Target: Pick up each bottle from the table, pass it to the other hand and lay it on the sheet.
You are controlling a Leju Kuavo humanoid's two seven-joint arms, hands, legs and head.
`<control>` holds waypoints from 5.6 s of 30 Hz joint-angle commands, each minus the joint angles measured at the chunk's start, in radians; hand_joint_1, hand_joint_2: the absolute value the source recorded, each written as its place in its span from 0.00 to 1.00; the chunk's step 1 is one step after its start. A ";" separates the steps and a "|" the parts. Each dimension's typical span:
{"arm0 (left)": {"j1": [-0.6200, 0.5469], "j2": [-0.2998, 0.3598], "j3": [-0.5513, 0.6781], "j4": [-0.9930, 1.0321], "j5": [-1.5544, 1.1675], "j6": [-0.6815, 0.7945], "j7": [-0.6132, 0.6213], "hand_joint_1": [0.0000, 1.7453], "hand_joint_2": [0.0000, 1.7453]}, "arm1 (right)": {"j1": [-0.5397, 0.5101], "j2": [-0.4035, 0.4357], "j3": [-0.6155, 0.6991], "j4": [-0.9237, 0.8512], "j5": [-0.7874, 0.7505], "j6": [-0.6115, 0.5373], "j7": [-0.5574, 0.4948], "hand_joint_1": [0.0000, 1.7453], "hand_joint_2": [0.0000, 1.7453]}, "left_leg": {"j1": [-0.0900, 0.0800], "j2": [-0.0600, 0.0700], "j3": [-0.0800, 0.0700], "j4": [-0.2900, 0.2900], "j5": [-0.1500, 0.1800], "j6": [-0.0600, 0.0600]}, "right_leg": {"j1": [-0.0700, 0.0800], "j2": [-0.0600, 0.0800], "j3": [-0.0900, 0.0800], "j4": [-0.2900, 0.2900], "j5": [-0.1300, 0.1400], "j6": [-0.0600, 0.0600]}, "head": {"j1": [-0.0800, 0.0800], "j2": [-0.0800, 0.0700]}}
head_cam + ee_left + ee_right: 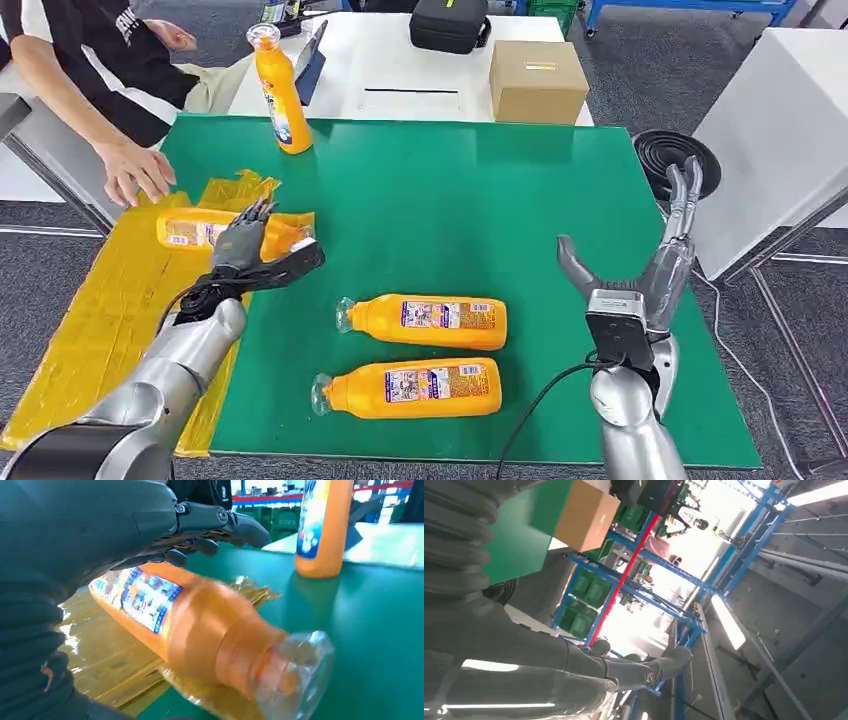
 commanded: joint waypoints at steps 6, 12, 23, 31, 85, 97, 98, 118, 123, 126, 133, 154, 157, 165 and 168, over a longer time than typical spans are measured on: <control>0.064 0.004 -0.014 -0.547 0.169 0.033 0.021 0.00 1.00 | 0.016 0.012 -0.030 0.042 0.024 0.010 0.015 0.00 1.00 | 0.002 0.000 0.000 0.001 -0.001 -0.005 | 0.002 0.000 0.001 -0.001 0.000 -0.002 | 0.000 0.000; 0.081 -0.013 -0.033 -0.664 0.216 0.061 0.004 0.00 1.00 | 0.024 0.000 -0.044 0.039 0.110 0.003 0.064 0.00 1.00 | 0.002 0.000 0.000 0.000 0.000 -0.004 | 0.002 0.000 0.001 -0.001 0.000 -0.002 | 0.000 0.000; 0.170 -0.059 -0.091 -0.648 0.266 0.011 -0.006 0.00 1.00 | -0.139 -0.143 -0.009 0.303 0.660 0.537 0.380 0.00 1.00 | 0.001 0.004 0.005 -0.002 0.000 -0.006 | 0.001 0.003 0.005 -0.004 0.002 -0.002 | 0.000 0.000; 0.200 -0.089 -0.106 -0.619 0.323 -0.008 -0.036 0.00 1.00 | -0.232 -0.233 0.068 0.503 0.633 0.581 0.206 0.00 1.00 | 0.000 0.001 0.002 -0.001 0.000 -0.002 | 0.000 0.001 0.003 -0.002 0.002 0.000 | 0.000 0.000; 0.158 -0.104 -0.031 -0.370 0.421 0.013 -0.081 0.00 1.00 | -0.475 -0.063 0.353 0.861 0.316 0.608 0.046 0.00 1.00 | 0.001 0.004 0.002 0.000 0.001 -0.005 | 0.001 0.003 0.001 -0.001 0.004 -0.003 | 0.000 0.000; 0.132 -0.111 -0.027 -0.305 0.442 0.018 -0.090 0.00 1.00 | -0.470 -0.074 0.407 0.861 0.308 0.599 0.042 0.00 1.00 | 0.001 0.001 0.001 0.000 0.002 -0.005 | 0.001 0.001 0.002 -0.001 0.003 -0.003 | 0.000 0.000; 0.129 -0.111 -0.027 -0.297 0.446 0.021 -0.094 0.00 1.00 | -0.469 -0.075 0.413 0.855 0.303 0.603 0.039 0.00 1.00 | 0.001 0.000 0.001 0.000 0.002 -0.004 | 0.001 0.000 0.001 -0.001 0.003 -0.002 | 0.000 0.000; 0.159 -0.098 -0.009 -0.323 0.503 0.008 -0.095 0.00 1.00 | -0.276 -0.104 0.543 0.500 0.580 0.444 0.401 0.00 1.00 | 0.002 0.000 0.002 -0.001 0.002 -0.005 | 0.001 -0.001 0.002 -0.002 0.002 -0.003 | 0.000 0.000; 0.157 -0.100 -0.009 -0.321 0.504 0.009 -0.094 0.00 1.00 | -0.275 -0.103 0.539 0.501 0.581 0.445 0.402 0.00 1.00 | 0.001 0.000 0.000 0.000 0.002 -0.003 | 0.001 0.000 0.000 -0.001 0.003 -0.002 | 0.000 0.000; 0.150 -0.101 -0.014 -0.314 0.510 0.003 -0.097 0.00 1.00 | -0.271 -0.099 0.530 0.506 0.595 0.457 0.410 0.00 1.00 | 0.001 0.000 0.001 -0.001 0.002 -0.006 | 0.001 0.000 0.001 -0.002 0.003 -0.004 | 0.000 0.000; 0.156 -0.096 -0.010 -0.316 0.527 0.008 -0.091 0.00 1.00 | -0.273 -0.084 0.531 0.570 0.622 0.482 0.434 0.00 1.00 | 0.002 0.001 0.002 -0.001 0.001 -0.005 | 0.001 0.000 0.002 -0.002 0.003 -0.003 | 0.000 0.000; 0.153 -0.110 -0.034 -0.296 0.540 0.011 -0.086 0.00 1.00 | -0.283 -0.069 0.480 0.705 0.592 0.531 0.459 0.00 1.00 | 0.002 0.001 0.003 -0.002 0.002 -0.006 | 0.001 0.000 0.003 -0.003 0.003 -0.004 | 0.000 0.000; 0.152 -0.113 -0.037 -0.292 0.542 0.015 -0.086 0.00 1.00 | -0.291 -0.065 0.471 0.725 0.582 0.533 0.456 0.00 1.00 | 0.001 0.000 0.003 -0.001 0.002 -0.006 | 0.001 0.000 0.003 -0.002 0.003 -0.004 | 0.000 0.000; 0.150 -0.125 -0.050 -0.285 0.541 0.014 -0.087 0.00 1.00 | -0.307 -0.061 0.452 0.782 0.566 0.533 0.447 0.00 1.00 | 0.001 0.000 0.000 0.000 0.002 -0.003 | 0.001 0.000 0.000 -0.001 0.003 -0.002 | 0.000 0.000; 0.147 -0.125 -0.051 -0.278 0.542 0.016 -0.086 0.00 1.00 | -0.314 -0.056 0.449 0.801 0.561 0.531 0.443 0.00 1.00 | 0.001 0.000 0.002 -0.001 0.002 -0.005 | 0.001 0.000 0.002 -0.002 0.003 -0.003 | 0.000 0.000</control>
